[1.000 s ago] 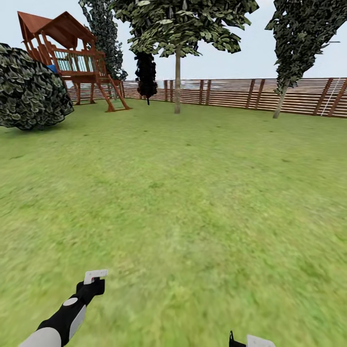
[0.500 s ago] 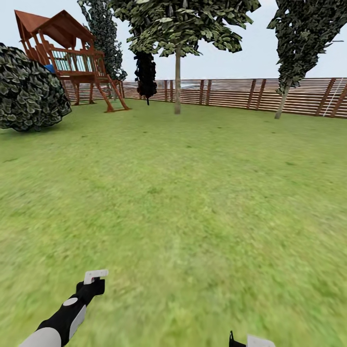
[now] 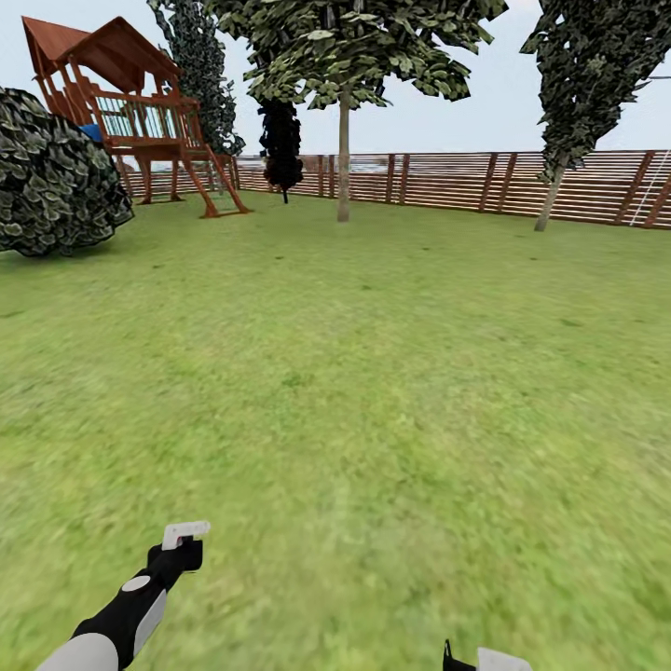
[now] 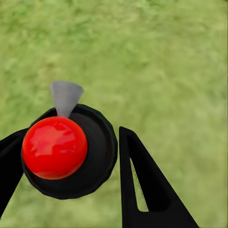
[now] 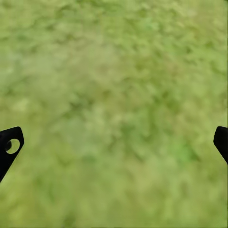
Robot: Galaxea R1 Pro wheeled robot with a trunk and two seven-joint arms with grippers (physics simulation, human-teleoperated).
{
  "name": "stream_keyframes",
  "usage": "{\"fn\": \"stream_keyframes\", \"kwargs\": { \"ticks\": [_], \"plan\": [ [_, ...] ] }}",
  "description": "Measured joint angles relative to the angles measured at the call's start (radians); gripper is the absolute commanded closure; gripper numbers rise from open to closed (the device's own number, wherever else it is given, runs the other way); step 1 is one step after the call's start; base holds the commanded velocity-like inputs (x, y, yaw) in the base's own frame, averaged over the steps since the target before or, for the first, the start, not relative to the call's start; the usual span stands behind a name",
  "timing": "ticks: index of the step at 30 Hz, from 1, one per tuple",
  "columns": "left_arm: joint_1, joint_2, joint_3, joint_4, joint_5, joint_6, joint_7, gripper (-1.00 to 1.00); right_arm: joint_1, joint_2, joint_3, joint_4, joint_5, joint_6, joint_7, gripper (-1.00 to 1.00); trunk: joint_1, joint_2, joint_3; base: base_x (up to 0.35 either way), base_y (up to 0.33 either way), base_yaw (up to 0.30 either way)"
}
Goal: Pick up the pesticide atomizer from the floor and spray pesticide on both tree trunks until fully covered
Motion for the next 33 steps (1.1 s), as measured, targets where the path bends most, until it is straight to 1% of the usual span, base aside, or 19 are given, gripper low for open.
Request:
{"fn": "stream_keyframes", "kwargs": {
  "ticks": [33],
  "plan": [
    [0.000,0.000,0.000,0.000,0.000,0.000,0.000,1.00,0.000,0.000,0.000,0.000,0.000,0.000,0.000,-1.00,0.000,0.000,0.000,0.340,0.000,0.000]
  ]
}}
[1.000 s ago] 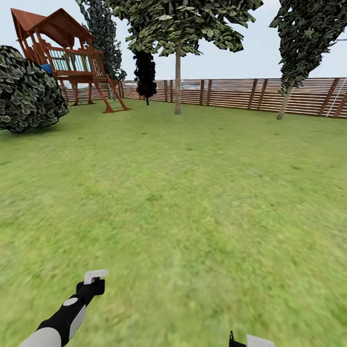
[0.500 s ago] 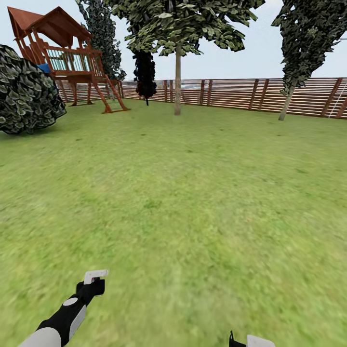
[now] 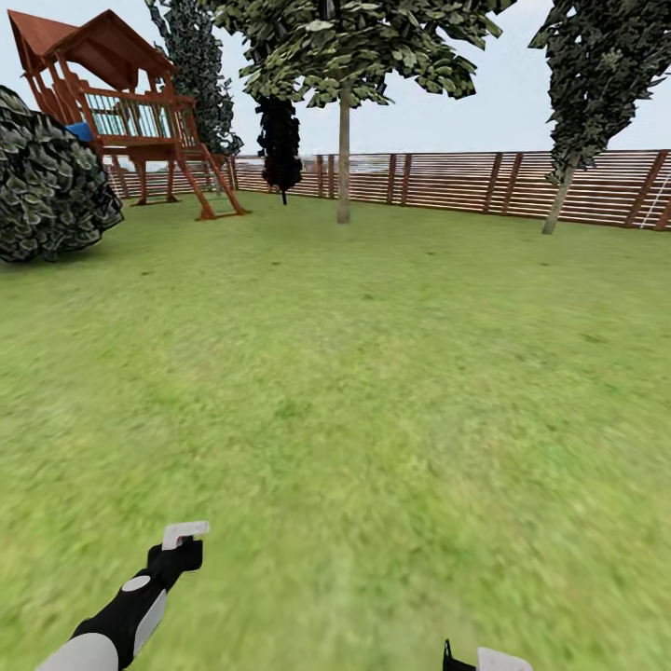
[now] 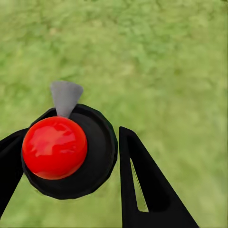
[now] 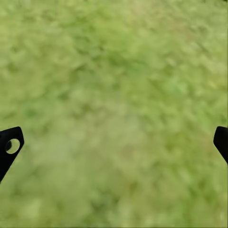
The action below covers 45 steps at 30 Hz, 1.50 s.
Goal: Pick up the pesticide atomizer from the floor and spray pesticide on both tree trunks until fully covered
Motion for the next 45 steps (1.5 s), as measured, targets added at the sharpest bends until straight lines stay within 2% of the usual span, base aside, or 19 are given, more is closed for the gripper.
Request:
{"fn": "stream_keyframes", "kwargs": {
  "ticks": [45],
  "plan": [
    [0.000,0.000,0.000,0.000,0.000,0.000,0.000,1.00,0.000,0.000,0.000,0.000,0.000,0.000,0.000,-1.00,0.000,0.000,0.000,0.340,0.000,0.000]
  ]
}}
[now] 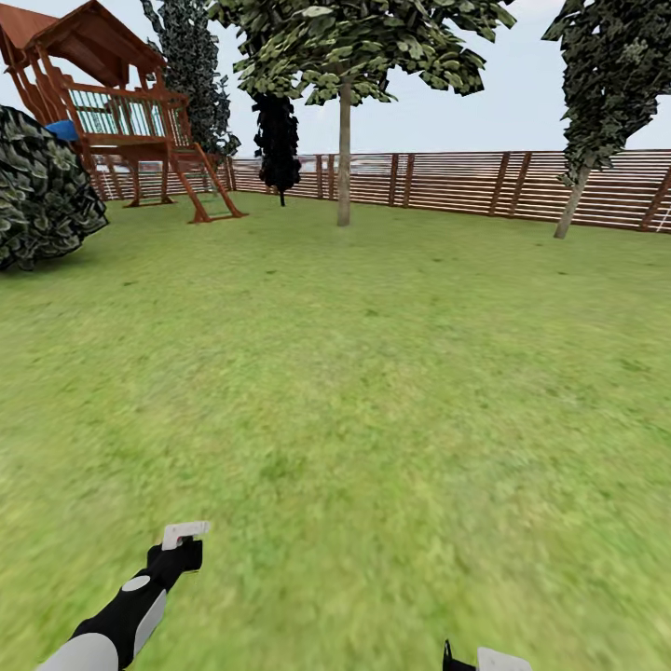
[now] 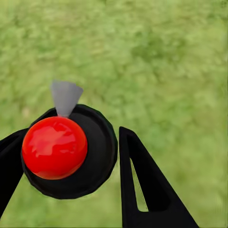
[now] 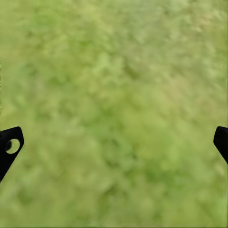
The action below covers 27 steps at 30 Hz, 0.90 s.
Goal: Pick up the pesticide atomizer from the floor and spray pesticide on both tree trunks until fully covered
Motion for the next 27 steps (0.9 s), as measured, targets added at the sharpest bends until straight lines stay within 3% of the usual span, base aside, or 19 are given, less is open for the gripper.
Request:
{"fn": "stream_keyframes", "kwargs": {
  "ticks": [27],
  "plan": [
    [0.000,0.002,0.001,0.000,0.000,0.000,0.000,1.00,0.000,0.000,0.000,0.000,0.000,0.000,0.000,-1.00,0.000,0.000,0.000,0.340,0.000,0.000]
  ]
}}
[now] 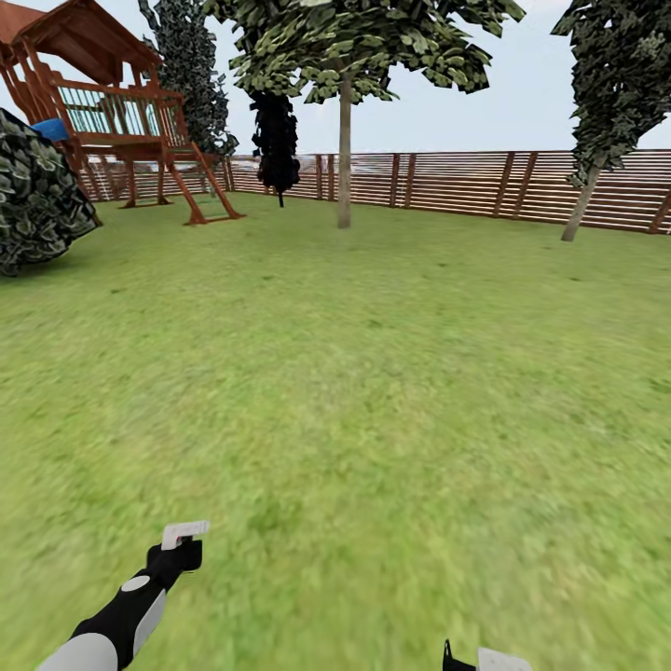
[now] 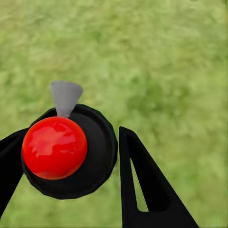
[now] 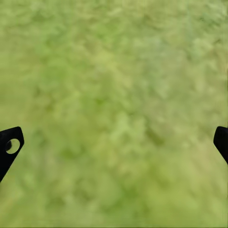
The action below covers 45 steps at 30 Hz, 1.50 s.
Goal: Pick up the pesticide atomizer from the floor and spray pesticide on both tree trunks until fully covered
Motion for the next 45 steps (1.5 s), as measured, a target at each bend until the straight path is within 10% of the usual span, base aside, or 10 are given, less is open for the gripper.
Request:
{"fn": "stream_keyframes", "kwargs": {
  "ticks": [45],
  "plan": [
    [0.000,0.000,0.000,0.000,0.000,0.000,0.000,1.00,0.000,0.000,0.000,0.000,0.000,0.000,0.000,-1.00,0.000,0.000,0.000,0.340,0.000,0.000]
  ]
}}
